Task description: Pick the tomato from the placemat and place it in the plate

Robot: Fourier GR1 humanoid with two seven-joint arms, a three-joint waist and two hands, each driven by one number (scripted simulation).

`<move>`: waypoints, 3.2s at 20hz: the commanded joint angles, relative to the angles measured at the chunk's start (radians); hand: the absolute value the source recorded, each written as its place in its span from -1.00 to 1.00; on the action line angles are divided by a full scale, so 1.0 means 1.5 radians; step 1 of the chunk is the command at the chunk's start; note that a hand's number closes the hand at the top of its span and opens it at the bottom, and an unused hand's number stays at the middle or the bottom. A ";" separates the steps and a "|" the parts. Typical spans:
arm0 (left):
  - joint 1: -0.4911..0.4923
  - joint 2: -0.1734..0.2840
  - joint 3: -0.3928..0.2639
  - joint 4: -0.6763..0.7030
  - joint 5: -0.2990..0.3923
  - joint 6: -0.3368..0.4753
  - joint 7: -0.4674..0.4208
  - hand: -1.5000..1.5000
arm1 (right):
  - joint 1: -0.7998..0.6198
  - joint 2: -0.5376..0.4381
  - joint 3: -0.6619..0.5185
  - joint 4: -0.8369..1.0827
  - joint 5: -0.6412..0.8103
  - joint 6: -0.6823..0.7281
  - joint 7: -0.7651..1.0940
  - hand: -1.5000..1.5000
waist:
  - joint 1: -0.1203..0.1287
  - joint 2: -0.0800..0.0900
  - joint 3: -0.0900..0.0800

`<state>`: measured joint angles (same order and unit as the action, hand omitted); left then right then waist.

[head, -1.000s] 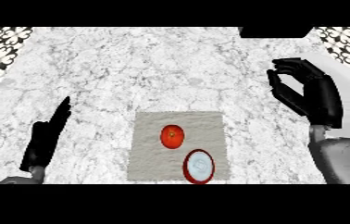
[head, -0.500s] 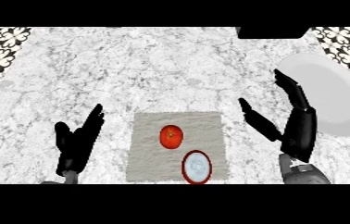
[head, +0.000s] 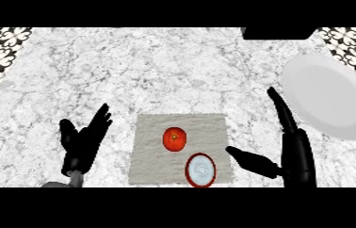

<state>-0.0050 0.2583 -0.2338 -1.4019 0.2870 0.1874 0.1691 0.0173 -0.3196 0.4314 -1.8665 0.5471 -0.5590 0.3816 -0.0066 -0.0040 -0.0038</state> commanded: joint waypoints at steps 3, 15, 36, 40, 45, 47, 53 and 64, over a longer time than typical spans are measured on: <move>-0.009 -0.015 -0.012 0.003 -0.014 0.008 0.005 0.00 | -0.054 -0.037 0.074 -0.081 0.085 0.200 0.238 -1.00 | 0.004 0.000 0.000; -0.016 -0.020 0.027 0.033 -0.014 -0.023 -0.004 0.00 | -0.206 0.206 0.192 0.061 0.260 0.332 0.493 -1.00 | 0.007 0.002 0.002; 0.007 -0.066 0.024 -0.040 -0.063 -0.018 0.037 0.00 | -0.326 0.213 0.277 0.293 0.167 0.204 0.589 -1.00 | 0.016 0.002 0.003; -0.001 -0.036 0.066 0.006 -0.043 -0.064 0.017 0.00 | -0.326 0.213 0.254 0.287 0.170 0.233 0.593 -1.00 | 0.010 0.003 0.002; 0.032 -0.056 0.049 -0.041 -0.066 -0.046 0.022 0.00 | -0.309 0.213 0.275 0.375 0.145 0.164 0.531 -1.00 | 0.013 0.003 0.003; 0.027 -0.052 0.054 -0.032 -0.063 -0.062 0.028 0.00 | -0.287 0.213 0.240 0.410 0.143 0.162 0.458 -1.00 | 0.010 0.003 0.003; 0.014 -0.068 0.068 0.033 -0.073 -0.076 -0.023 0.00 | -0.346 0.213 0.294 0.455 0.081 0.210 0.481 1.00 | 0.013 0.004 0.002; 0.008 -0.094 0.071 0.059 -0.097 -0.072 -0.026 0.00 | -0.381 0.213 0.327 0.500 0.123 0.163 0.470 1.00 | 0.010 0.003 0.002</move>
<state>-0.0028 0.1434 -0.1244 -1.3773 0.1588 0.0814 0.1788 -0.5686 -0.0074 0.8693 -1.1464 0.6871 -0.2484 1.0174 0.0101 -0.0114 -0.0042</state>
